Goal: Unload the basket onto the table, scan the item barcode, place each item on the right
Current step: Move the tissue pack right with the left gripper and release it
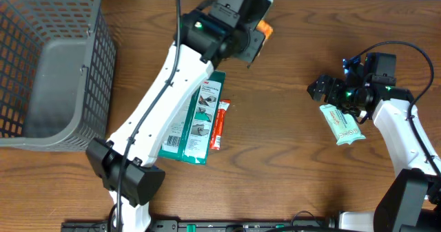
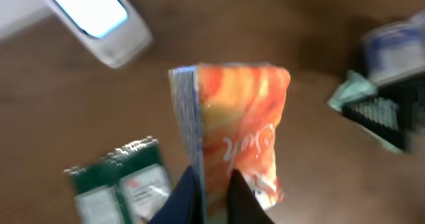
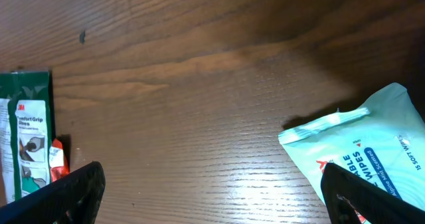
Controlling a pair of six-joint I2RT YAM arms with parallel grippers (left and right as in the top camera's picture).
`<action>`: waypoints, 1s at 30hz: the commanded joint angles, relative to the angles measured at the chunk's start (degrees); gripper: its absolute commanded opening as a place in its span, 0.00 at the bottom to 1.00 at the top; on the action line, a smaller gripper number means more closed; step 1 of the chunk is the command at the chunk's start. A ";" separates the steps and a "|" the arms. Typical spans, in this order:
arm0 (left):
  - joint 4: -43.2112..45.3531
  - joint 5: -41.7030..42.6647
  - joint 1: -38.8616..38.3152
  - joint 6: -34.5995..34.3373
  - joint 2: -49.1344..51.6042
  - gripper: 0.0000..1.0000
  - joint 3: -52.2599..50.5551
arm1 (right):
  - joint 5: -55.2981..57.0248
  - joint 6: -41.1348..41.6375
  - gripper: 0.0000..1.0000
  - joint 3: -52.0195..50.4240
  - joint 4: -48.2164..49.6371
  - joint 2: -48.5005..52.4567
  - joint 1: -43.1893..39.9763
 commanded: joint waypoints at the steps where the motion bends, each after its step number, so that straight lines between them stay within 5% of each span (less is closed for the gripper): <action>1: -2.84 12.87 0.55 -2.84 1.31 0.08 -0.17 | -5.31 4.09 0.99 0.76 0.70 -1.11 -0.20; 4: -4.63 15.41 0.37 -3.02 1.33 0.08 -1.44 | -13.75 5.20 0.99 3.13 1.79 -1.20 -2.23; 9: -0.87 15.50 -1.05 -5.46 1.75 0.08 -6.01 | -12.59 2.49 0.99 13.64 -9.99 -1.20 -8.74; 20: 25.99 15.61 -11.56 -13.33 10.86 0.10 -16.55 | -15.21 -0.79 0.99 23.61 -23.87 -1.20 -18.49; 22: 30.88 15.13 -13.77 -13.31 13.68 0.22 -16.55 | -15.23 -0.79 0.99 23.61 -25.09 -1.18 -18.53; 27: 39.60 13.14 -17.42 -12.74 18.14 0.70 -16.55 | -15.23 -1.81 0.99 23.61 -27.74 -1.20 -18.47; 30: 41.68 11.15 -18.29 -11.10 18.45 0.75 -16.55 | -15.21 -3.93 0.99 23.61 -28.35 -1.18 -18.47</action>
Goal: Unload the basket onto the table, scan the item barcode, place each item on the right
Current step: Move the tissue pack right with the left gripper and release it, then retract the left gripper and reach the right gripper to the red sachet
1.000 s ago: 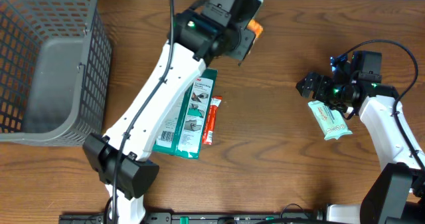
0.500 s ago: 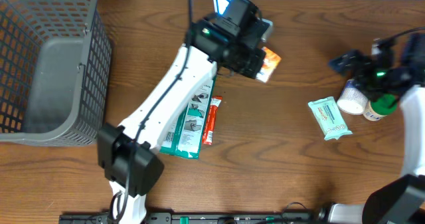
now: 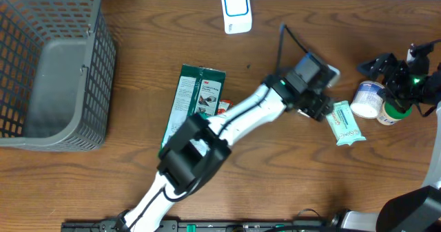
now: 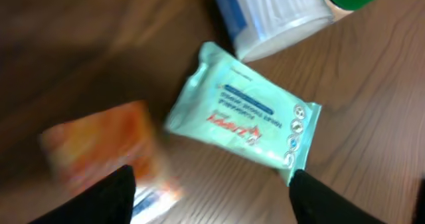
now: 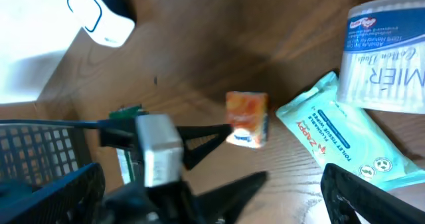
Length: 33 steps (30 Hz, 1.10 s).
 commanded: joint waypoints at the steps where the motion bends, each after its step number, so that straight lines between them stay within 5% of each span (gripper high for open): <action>1: 1.42 -4.09 0.15 1.11 -0.94 0.75 0.33 | -1.14 -3.58 0.99 0.52 -0.35 -0.46 -0.42; 8: -1.64 -12.07 1.20 1.09 -6.38 0.78 0.33 | -1.14 -3.89 1.00 0.52 -1.16 -0.46 -0.42; 16: -17.46 -20.68 7.06 0.83 -20.15 0.78 0.33 | -1.16 -4.96 0.99 0.52 -2.23 -0.46 3.69; 23: -33.94 -20.65 18.91 -1.55 -28.28 0.78 0.33 | 4.55 -6.27 0.99 0.52 -0.81 -0.46 21.18; 33: -49.88 -20.63 36.24 -1.53 -29.44 0.78 0.31 | 31.10 14.69 0.89 -3.43 8.13 -0.07 53.70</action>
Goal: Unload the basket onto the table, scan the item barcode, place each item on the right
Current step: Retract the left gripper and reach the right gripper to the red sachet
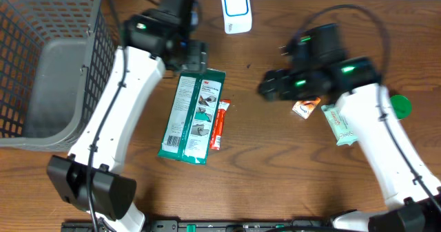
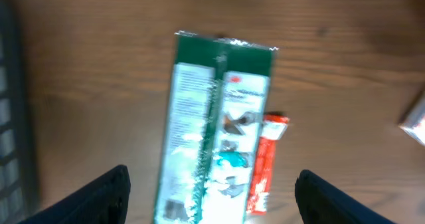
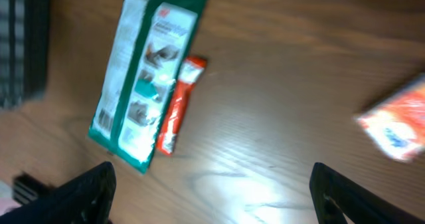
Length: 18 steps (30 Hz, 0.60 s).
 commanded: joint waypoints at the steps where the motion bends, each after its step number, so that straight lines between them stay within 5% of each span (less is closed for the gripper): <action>1: -2.10 -0.59 3.87 -0.31 -0.37 0.78 0.20 | 15.15 12.85 0.88 -3.34 3.80 0.04 9.70; 5: -2.49 -0.59 6.14 -0.28 -0.37 0.78 0.20 | 20.74 17.00 0.99 -8.39 11.80 1.09 17.77; 9: -2.67 -0.59 6.69 -0.28 -0.37 0.78 0.17 | 21.42 16.98 0.99 -11.41 17.59 2.71 23.45; 11: -2.67 -0.61 6.62 -0.28 -0.37 0.78 0.09 | 22.45 17.16 0.85 -12.09 19.45 3.34 24.65; 14: -3.08 -0.59 6.62 -0.28 -0.37 0.78 0.07 | 23.06 20.24 0.48 -13.33 23.04 5.57 25.07; 18: -3.61 -0.59 6.62 -0.28 -0.37 0.78 0.07 | 23.04 22.14 0.39 -13.57 28.59 12.33 25.07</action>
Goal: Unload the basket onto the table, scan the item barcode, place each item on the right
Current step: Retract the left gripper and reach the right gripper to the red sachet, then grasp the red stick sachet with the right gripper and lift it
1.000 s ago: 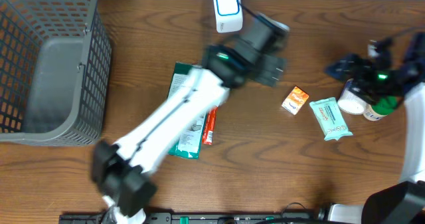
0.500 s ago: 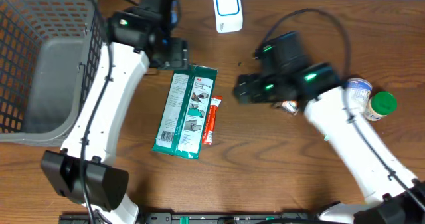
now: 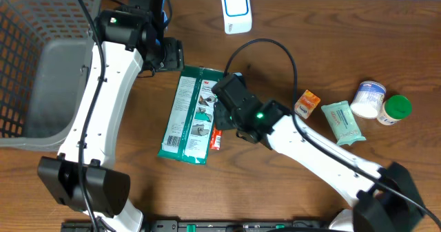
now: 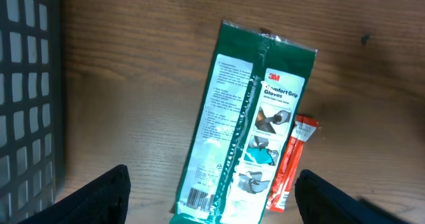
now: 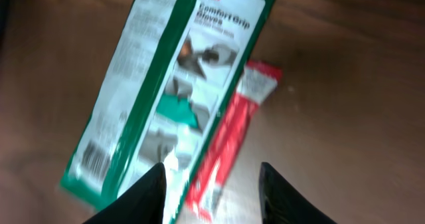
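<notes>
A white scanner (image 3: 236, 10) stands at the table's far edge. The green glove package (image 3: 191, 115) lies mid-table with a red stick packet (image 3: 219, 130) along its right side. My right gripper (image 3: 224, 111) hovers low over them, open; its wrist view shows the red stick packet (image 5: 229, 144) and the green package (image 5: 172, 91) between and ahead of the gripper (image 5: 212, 197). My left gripper (image 3: 165, 53) is open and empty, high above the green package (image 4: 249, 151). An orange packet (image 3: 307, 102) lies to the right.
A grey wire basket (image 3: 48, 67) fills the left side, and its wall (image 4: 26, 84) shows in the left wrist view. At the right lie a mint wipes pack (image 3: 341, 122), a white cotton-swab tub (image 3: 365, 98) and a green-lidded jar (image 3: 394, 108).
My right gripper has gone from mid-table, left of the orange packet, down and left over the red stick packet, its fingers now closer together. The left gripper shifted a little left and back.
My left gripper held the orange packet up near the scanner while the right stood open by the wipes. Then the orange packet lay beside the wipes, with the left gripper open over it. Then the left was back over the green package, and the right has crossed to the red stick.
</notes>
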Controlling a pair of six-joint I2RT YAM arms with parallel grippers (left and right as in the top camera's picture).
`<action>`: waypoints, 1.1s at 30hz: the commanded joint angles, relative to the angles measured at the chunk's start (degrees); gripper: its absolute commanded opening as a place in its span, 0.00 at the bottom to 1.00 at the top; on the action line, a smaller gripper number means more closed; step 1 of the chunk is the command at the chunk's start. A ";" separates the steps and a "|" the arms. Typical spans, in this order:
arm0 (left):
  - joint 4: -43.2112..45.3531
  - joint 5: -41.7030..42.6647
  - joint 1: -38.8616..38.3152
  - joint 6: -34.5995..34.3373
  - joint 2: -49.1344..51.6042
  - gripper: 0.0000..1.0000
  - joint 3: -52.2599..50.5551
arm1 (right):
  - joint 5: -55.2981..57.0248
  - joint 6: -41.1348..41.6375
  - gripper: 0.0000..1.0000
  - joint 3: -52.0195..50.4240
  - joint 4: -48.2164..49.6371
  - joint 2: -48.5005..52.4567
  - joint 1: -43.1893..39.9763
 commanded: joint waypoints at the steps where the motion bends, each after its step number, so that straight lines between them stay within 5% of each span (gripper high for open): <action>1: -0.76 -0.48 0.13 -0.26 -0.37 0.78 0.04 | 2.08 3.13 0.39 -0.72 4.24 7.26 0.17; 5: -1.86 -0.50 0.13 -0.26 -0.37 0.78 -0.09 | 1.84 3.15 0.32 -0.72 9.03 13.66 0.09; 10: -2.64 -0.48 0.13 -0.26 -0.37 0.78 -0.28 | 2.14 3.10 0.10 -0.70 6.27 15.13 -1.09; 18: -2.67 -0.48 0.13 -0.26 -0.37 0.78 -0.28 | 1.64 3.54 0.02 -0.70 -5.14 12.39 -9.42; 23: -2.56 -0.44 0.13 -0.31 -0.37 0.78 -0.28 | 0.09 3.30 0.17 -0.70 -10.32 8.79 -14.25; 26: -2.49 0.52 0.13 -0.31 -0.37 0.78 -0.28 | -4.52 3.30 0.58 -0.70 -10.86 7.45 -15.89; 33: -2.54 0.59 -1.38 -0.31 -0.37 0.78 -0.48 | -4.33 3.32 0.66 -1.07 -9.97 8.24 -17.42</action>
